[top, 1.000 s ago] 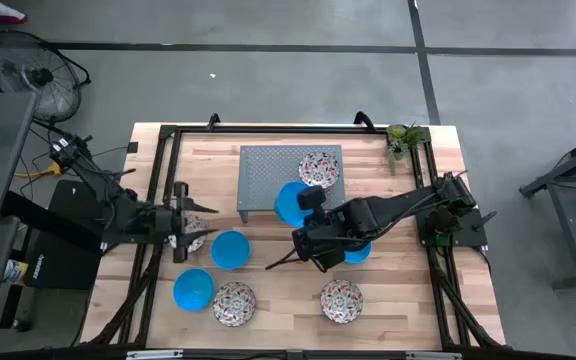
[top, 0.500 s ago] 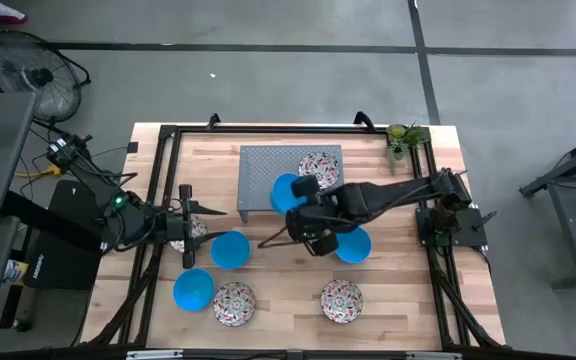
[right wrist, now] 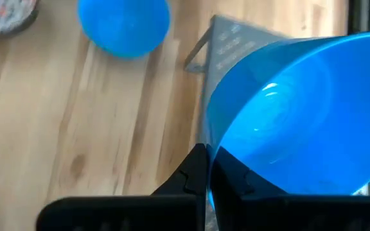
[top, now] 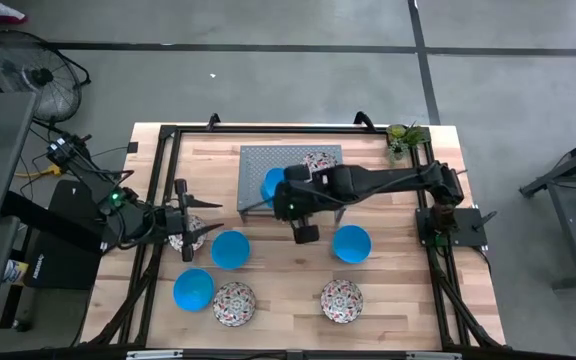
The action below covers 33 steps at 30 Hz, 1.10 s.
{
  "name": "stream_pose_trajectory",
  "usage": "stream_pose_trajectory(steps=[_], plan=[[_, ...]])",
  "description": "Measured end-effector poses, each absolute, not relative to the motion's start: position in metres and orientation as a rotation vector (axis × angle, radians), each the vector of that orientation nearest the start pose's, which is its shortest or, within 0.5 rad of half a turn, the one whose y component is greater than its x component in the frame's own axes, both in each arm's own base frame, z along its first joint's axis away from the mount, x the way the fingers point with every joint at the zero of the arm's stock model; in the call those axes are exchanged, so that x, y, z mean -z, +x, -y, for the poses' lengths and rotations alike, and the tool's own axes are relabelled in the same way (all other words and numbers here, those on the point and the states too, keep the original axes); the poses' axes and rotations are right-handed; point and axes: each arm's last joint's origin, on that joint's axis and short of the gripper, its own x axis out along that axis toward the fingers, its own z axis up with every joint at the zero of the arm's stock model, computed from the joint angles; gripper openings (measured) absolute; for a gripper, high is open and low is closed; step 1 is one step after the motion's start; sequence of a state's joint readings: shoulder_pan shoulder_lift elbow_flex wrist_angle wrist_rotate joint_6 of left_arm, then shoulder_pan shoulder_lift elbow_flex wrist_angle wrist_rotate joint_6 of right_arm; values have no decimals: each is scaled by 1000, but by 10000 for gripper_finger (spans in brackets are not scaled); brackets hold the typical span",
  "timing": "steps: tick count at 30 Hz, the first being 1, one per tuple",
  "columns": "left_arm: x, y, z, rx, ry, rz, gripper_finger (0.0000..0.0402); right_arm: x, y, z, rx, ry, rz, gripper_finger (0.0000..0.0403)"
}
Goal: Pick & Place Mini bowls
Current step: Put the blue bowl on the shelf
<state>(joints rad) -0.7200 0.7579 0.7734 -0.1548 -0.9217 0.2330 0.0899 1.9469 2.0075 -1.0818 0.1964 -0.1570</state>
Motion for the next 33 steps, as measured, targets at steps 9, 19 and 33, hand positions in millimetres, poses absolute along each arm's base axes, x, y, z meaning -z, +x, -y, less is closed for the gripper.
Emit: stream_pose_trajectory(steps=[9, 19, 33], plan=[[-337, 132, 85, -205, 333, -120, 188, -347, 416, 3, 117, -84, -922, 0], [-335, 132, 84, -226, 352, -137, 188, -354, 424, 19, 141, 239, -803, 0], [-332, 135, 85, -298, 410, -166, 188, -377, 442, 1, 255, 469, -461, 0]])
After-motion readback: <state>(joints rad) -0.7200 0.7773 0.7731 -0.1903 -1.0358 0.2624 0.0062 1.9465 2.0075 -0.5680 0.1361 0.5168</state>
